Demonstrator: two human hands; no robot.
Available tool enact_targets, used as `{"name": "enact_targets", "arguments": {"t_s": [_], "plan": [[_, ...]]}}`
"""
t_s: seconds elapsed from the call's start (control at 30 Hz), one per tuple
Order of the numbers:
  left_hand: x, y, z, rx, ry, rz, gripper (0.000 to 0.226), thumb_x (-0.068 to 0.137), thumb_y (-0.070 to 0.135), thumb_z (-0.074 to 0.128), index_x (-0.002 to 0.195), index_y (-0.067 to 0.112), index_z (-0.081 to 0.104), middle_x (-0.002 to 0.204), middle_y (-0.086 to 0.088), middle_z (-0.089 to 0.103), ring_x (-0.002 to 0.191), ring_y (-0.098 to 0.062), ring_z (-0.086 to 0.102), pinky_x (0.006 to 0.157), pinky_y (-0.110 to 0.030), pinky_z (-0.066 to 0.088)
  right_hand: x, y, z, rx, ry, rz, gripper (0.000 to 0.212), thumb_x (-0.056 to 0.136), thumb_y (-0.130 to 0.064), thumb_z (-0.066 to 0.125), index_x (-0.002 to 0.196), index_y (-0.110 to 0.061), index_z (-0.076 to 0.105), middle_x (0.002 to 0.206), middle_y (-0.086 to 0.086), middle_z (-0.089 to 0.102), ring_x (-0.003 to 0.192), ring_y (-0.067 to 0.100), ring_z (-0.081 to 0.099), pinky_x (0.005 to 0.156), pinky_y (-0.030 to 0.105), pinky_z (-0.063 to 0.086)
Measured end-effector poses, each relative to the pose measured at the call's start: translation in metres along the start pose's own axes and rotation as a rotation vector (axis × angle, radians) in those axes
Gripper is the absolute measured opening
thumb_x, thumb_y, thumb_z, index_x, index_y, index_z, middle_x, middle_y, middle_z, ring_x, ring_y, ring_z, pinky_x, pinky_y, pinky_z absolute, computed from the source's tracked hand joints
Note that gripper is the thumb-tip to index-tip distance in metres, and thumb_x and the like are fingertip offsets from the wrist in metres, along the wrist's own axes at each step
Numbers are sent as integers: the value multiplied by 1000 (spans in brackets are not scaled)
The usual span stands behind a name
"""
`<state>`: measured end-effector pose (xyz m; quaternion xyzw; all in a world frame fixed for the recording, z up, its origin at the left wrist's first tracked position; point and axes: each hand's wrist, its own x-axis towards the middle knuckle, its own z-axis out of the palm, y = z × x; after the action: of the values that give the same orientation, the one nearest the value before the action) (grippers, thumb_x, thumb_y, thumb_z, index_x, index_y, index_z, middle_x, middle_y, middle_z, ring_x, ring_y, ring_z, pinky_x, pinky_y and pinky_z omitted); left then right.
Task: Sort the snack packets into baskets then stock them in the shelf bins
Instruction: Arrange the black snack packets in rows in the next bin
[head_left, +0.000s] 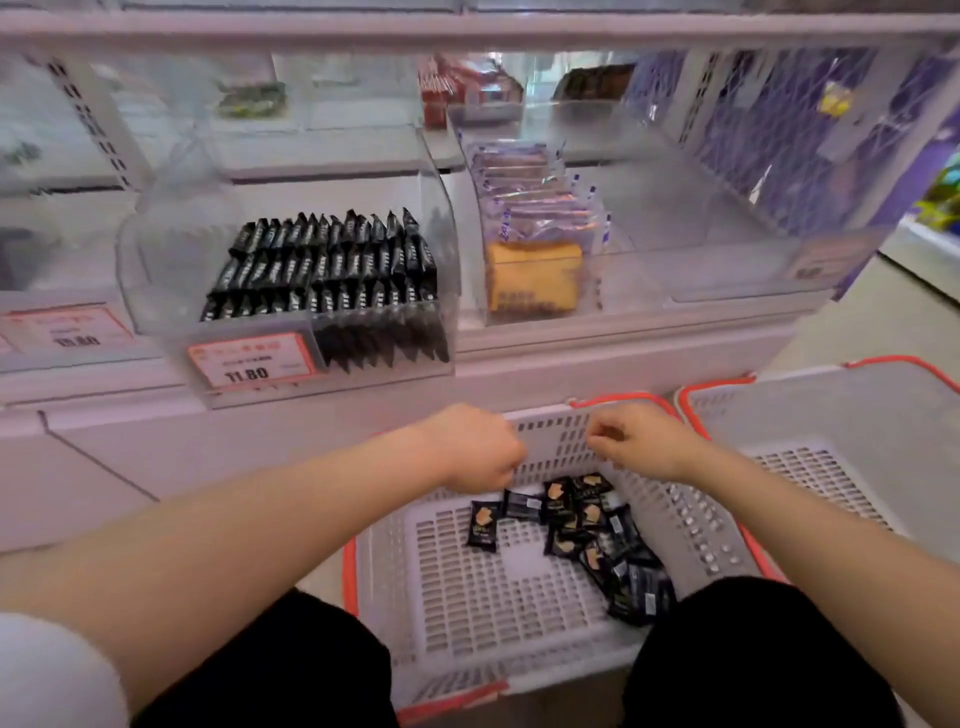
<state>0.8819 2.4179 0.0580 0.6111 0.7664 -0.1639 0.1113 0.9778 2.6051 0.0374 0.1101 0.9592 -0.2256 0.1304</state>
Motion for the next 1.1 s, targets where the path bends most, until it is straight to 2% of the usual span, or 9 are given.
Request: {"name": "enact_targets", "arguments": {"t_s": [0.17, 0.3, 0.5, 0.6, 0.67, 0.77, 0.87, 0.97, 1.1], "plan": [[63, 38, 68, -76, -193, -24, 31, 93, 22, 39, 119, 13, 54, 119, -12, 59, 104, -33, 58, 77, -39, 49, -12, 77, 53, 29, -236, 113, 16, 94, -21, 51, 90, -11, 63, 87, 3, 60, 81, 14, 54, 68, 26, 37], [101, 55, 117, -288, -309, -88, 26, 96, 23, 37, 108, 8, 55, 110, -14, 58, 96, -31, 55, 75, -39, 49, -10, 129, 106, 62, -345, 218, 26, 95, -21, 49, 106, -2, 63, 106, 14, 66, 95, 26, 59, 72, 30, 40], [135, 69, 188, -747, -439, -414, 30, 98, 27, 37, 118, 8, 51, 115, -15, 56, 101, -31, 54, 83, -38, 45, 19, 173, 171, 9, -343, 266, 23, 95, -20, 49, 113, -8, 56, 115, 12, 60, 102, 26, 57, 83, 34, 45], [146, 75, 220, -917, -444, -532, 26, 99, 24, 35, 99, 6, 54, 99, -18, 59, 93, -34, 55, 74, -31, 43, 42, 184, 194, -66, -376, 251, 31, 95, -27, 48, 123, -12, 48, 127, 9, 49, 112, 27, 50, 90, 36, 41], [147, 77, 236, -998, -432, -602, 21, 98, 18, 36, 83, 9, 47, 83, -15, 53, 84, -34, 52, 67, -29, 36, 52, 187, 206, -128, -418, 210, 40, 96, -33, 47, 131, -13, 43, 134, 7, 44, 121, 26, 43, 96, 36, 38], [150, 76, 257, -1036, -390, -752, 17, 97, 16, 38, 89, 8, 49, 84, -12, 54, 74, -26, 49, 62, -30, 42, 61, 189, 226, -147, -426, 161, 43, 96, -38, 43, 130, -11, 43, 133, 8, 45, 121, 25, 43, 93, 34, 40], [155, 71, 271, -1050, -275, -965, 20, 94, 14, 44, 108, 6, 56, 102, -15, 60, 79, -27, 57, 68, -33, 48, 68, 186, 245, -293, -400, 166, 49, 94, -46, 42, 129, -11, 42, 131, 9, 47, 120, 26, 44, 95, 35, 36], [159, 66, 282, -1066, -139, -1119, 28, 92, 12, 46, 119, 5, 53, 119, -14, 49, 77, -22, 51, 65, -29, 41, 72, 174, 259, -395, -399, 260, 49, 94, -40, 45, 130, -8, 41, 132, 11, 50, 122, 28, 43, 99, 38, 32], [167, 58, 297, -1036, -49, -1212, 38, 91, 15, 53, 126, 5, 45, 130, -15, 41, 113, -30, 46, 94, -39, 42, 73, 168, 263, -307, -333, 329, 46, 94, -27, 47, 134, -8, 35, 132, 12, 49, 123, 29, 42, 99, 39, 32]]}}
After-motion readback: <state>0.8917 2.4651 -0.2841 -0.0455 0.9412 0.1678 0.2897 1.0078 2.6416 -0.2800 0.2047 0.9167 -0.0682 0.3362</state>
